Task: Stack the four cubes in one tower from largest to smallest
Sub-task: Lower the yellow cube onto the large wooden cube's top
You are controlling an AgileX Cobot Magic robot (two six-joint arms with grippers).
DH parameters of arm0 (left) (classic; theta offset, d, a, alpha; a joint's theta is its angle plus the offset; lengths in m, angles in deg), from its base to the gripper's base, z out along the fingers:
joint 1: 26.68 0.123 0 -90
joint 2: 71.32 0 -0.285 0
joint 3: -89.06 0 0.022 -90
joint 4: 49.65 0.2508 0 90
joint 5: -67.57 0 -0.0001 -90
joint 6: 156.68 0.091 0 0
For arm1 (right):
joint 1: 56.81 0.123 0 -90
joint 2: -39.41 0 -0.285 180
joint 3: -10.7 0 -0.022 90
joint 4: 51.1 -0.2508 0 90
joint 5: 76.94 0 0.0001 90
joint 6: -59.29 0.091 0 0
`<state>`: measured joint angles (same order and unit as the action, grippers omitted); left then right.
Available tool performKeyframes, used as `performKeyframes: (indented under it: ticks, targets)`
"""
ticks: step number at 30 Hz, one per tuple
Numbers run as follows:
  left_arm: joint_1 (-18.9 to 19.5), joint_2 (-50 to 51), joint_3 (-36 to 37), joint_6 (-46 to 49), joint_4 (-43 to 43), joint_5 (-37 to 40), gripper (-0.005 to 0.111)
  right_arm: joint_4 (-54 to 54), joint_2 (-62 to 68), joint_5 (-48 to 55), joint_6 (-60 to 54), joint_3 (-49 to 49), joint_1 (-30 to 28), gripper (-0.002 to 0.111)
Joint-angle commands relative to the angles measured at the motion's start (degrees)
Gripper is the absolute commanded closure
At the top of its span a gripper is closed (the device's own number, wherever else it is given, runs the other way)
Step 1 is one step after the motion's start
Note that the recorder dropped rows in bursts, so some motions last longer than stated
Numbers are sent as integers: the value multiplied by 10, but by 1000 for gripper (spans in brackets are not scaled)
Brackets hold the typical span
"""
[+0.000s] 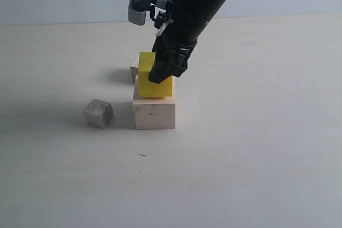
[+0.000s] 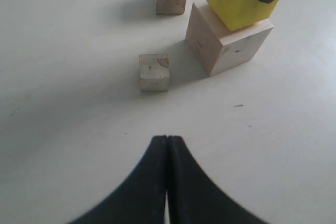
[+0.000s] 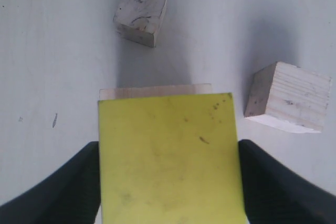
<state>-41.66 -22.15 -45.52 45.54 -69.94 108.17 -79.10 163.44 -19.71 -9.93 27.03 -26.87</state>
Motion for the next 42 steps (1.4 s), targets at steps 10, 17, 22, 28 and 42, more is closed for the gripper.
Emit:
performKeyframes:
  ticks: [10, 17, 22, 28, 42]
  targets:
    - [-5, 0, 1, 0, -1, -3, 107, -4, 1, 2, 1, -1, 0, 53]
    - [-5, 0, 1, 0, -1, -3, 107, -13, 1, 2, -2, -1, 0, 53]
    - [-5, 0, 1, 0, -1, -1, 107, -13, 6, 5, -2, -1, 0, 53]
    - [-5, 0, 1, 0, -1, 0, 107, -13, 7, 5, -12, -1, 0, 53]
    - [-5, 0, 1, 0, 0, 1, 107, -13, 7, 0, -13, -1, 0, 52]
